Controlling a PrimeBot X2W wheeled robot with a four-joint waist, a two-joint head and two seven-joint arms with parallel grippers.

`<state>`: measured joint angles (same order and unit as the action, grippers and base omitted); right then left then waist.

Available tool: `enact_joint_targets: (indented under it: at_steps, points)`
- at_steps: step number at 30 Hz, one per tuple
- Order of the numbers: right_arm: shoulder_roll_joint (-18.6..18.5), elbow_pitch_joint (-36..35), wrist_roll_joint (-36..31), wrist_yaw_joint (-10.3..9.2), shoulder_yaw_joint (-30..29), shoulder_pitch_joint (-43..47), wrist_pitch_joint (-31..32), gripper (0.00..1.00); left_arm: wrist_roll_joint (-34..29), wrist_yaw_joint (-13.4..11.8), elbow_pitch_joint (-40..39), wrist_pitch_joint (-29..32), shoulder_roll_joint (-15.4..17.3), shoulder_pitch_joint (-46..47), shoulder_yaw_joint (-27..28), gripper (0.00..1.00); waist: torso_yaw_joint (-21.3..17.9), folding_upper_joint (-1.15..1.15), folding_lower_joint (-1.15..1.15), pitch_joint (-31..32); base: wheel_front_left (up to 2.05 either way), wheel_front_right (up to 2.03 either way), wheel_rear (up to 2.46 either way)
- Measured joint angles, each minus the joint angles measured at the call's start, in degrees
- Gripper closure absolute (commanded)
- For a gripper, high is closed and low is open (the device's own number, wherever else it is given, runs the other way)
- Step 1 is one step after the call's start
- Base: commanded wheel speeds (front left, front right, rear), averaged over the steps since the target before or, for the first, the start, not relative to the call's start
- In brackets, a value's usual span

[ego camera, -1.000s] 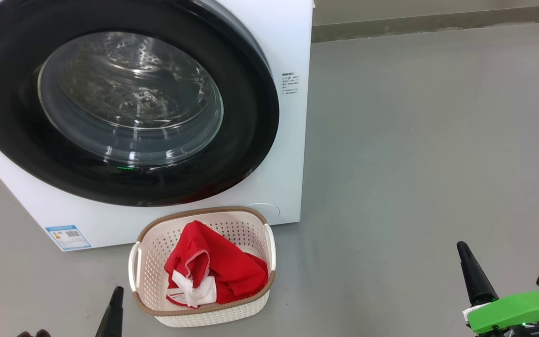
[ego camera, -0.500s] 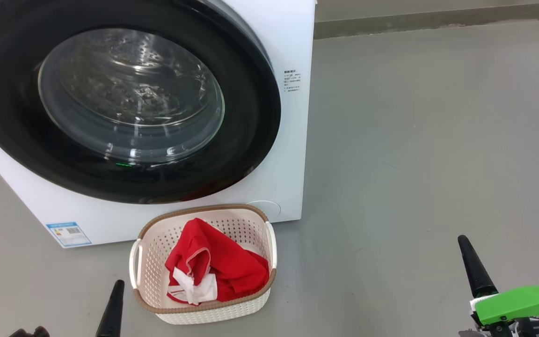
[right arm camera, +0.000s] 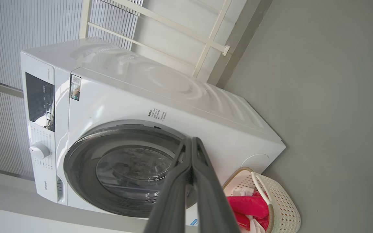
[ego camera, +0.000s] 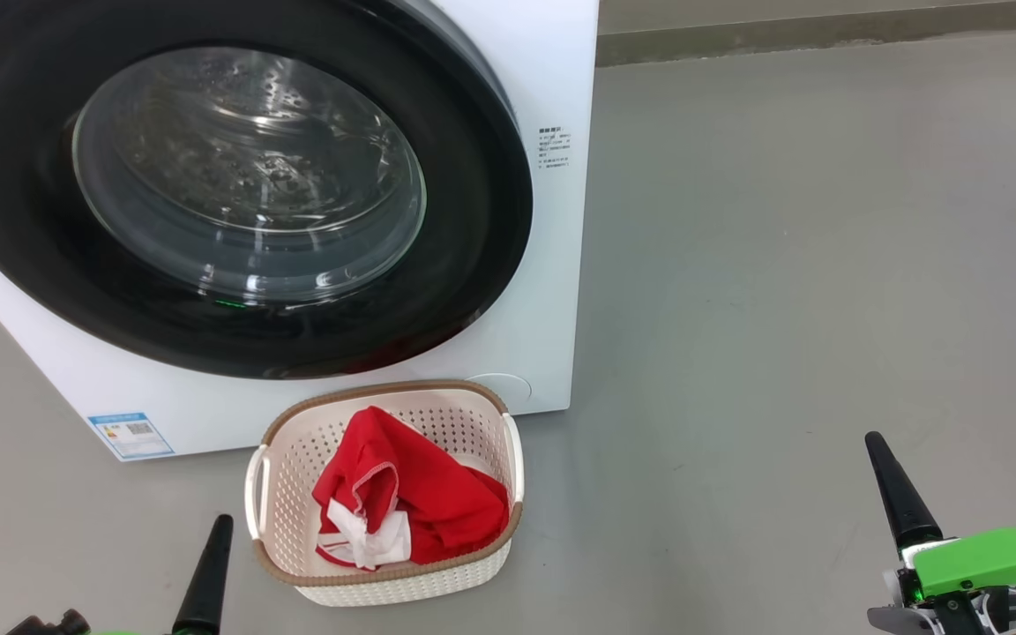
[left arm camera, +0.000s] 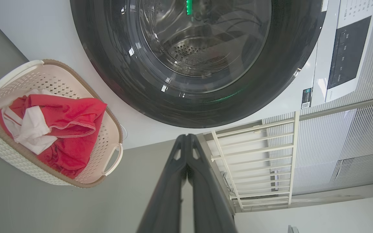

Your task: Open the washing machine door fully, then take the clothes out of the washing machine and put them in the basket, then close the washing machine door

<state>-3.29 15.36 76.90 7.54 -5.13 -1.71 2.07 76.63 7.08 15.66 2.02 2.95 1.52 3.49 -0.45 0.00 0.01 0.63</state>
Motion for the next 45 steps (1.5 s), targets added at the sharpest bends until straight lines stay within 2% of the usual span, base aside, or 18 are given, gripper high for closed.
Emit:
enact_joint_targets:
  at_steps: [26,45]
  points:
    - [0.7,0.1,14.0,-0.01,-2.2,-2.0,4.1,1.00,14.9,0.0,-0.1,4.2,-0.6,2.3,0.9,1.00,0.5,0.00,0.00,-0.8,0.00,0.00,0.00]
    - [0.9,0.1,15.1,-0.01,-2.4,-2.1,4.1,1.00,15.1,0.0,-0.1,4.2,-0.7,2.3,1.0,1.00,0.4,0.00,0.00,-0.8,0.00,0.00,0.00]
